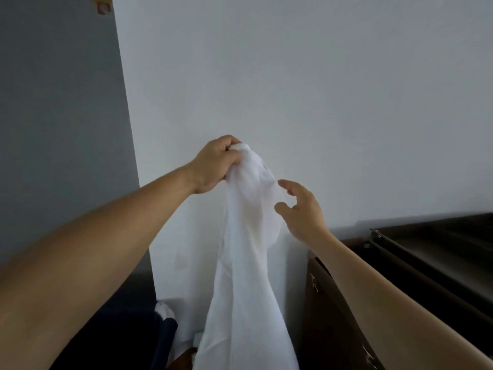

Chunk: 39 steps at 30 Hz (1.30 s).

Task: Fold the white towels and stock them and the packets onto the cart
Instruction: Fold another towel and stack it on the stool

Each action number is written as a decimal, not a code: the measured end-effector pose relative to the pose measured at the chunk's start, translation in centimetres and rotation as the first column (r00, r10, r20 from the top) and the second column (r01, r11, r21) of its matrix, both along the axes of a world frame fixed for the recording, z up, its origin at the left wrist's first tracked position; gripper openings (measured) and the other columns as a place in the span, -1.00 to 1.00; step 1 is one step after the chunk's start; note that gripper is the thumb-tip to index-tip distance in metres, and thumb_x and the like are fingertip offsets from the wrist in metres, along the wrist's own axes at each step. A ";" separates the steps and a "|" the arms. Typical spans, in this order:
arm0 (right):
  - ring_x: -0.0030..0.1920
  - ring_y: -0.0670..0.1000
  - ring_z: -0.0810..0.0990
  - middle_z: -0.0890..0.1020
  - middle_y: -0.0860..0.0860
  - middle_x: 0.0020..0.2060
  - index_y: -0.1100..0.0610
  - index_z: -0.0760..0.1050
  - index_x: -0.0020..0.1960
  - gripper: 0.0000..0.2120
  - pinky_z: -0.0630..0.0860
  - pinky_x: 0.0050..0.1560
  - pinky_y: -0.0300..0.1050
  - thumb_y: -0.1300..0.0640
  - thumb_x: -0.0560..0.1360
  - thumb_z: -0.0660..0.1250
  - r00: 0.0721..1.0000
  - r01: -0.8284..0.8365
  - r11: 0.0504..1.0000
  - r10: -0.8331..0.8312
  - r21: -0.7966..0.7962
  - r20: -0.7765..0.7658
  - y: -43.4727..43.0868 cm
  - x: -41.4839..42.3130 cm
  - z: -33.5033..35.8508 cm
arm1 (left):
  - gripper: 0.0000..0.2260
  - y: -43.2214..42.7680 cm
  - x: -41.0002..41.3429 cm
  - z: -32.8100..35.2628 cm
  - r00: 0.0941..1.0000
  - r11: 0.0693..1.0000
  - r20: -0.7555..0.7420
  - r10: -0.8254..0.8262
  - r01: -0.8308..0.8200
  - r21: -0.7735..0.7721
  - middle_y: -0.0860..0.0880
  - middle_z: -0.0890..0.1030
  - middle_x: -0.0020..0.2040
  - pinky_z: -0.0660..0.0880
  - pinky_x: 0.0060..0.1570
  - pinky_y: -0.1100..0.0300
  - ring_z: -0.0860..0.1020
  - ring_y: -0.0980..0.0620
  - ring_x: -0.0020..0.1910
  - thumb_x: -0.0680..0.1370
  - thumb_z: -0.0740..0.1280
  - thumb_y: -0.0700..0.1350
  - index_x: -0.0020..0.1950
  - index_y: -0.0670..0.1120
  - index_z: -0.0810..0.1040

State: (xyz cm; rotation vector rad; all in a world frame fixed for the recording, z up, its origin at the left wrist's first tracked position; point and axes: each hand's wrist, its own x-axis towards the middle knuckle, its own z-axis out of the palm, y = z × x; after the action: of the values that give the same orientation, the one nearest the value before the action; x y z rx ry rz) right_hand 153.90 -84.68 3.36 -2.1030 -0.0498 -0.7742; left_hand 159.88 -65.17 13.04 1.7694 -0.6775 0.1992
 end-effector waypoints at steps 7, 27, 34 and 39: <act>0.48 0.01 0.18 0.27 -0.08 0.48 -0.03 0.33 0.47 -0.41 0.23 0.44 -0.01 0.00 0.49 0.42 0.993 0.088 0.972 -0.102 -0.219 -0.053 -2.5 0.5 -1.9 | -0.84 -0.6 0.6 0.8 0.980 0.993 0.165 0.113 -0.105 -0.061 0.01 0.53 -0.15 0.40 -0.32 0.21 0.47 0.06 -0.22 0.55 0.20 -0.27 -0.03 -0.07 0.53; 0.46 -0.05 0.26 0.38 -0.15 0.43 0.05 0.70 -0.02 -0.77 0.41 0.39 0.05 -0.11 0.49 0.46 0.975 -0.196 0.808 0.221 -0.556 -0.023 -3.0 -0.3 -7.8 | -0.80 3.2 4.8 -1.8 0.902 0.904 0.124 0.413 -0.390 -0.172 0.07 0.51 0.00 0.43 -0.16 0.25 0.48 0.08 -0.06 0.54 0.19 -0.25 0.12 -0.11 0.50; 0.53 -0.07 0.07 0.16 -0.17 0.55 0.03 0.67 0.02 -0.67 0.23 0.49 0.04 -0.20 0.55 0.32 0.983 -0.162 0.761 0.071 -0.628 -0.167 -5.8 -0.5 -6.2 | -0.81 6.5 6.1 -1.9 0.848 0.855 0.128 0.514 -0.495 -0.153 0.05 0.50 0.05 0.41 -0.18 0.26 0.46 0.08 -0.04 0.54 0.18 -0.24 0.10 -0.08 0.49; 0.10 0.03 0.59 0.64 -0.12 0.03 -0.05 0.50 0.09 -0.67 0.49 0.10 -0.05 -0.27 0.59 0.19 0.959 -0.098 0.714 -0.117 -0.693 -0.257 -7.1 -1.0 -2.6 | -0.86 9.4 7.6 -4.1 0.823 0.832 0.127 0.554 -0.551 -0.057 0.00 0.52 0.06 0.43 -0.06 0.10 0.48 -0.02 0.01 0.54 0.20 -0.20 0.07 -0.08 0.49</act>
State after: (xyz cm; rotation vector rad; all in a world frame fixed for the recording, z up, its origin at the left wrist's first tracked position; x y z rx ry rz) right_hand 152.93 -91.82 0.72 -2.9365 -0.2079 -0.4747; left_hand 167.50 -55.80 8.90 1.9105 -0.2329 0.7303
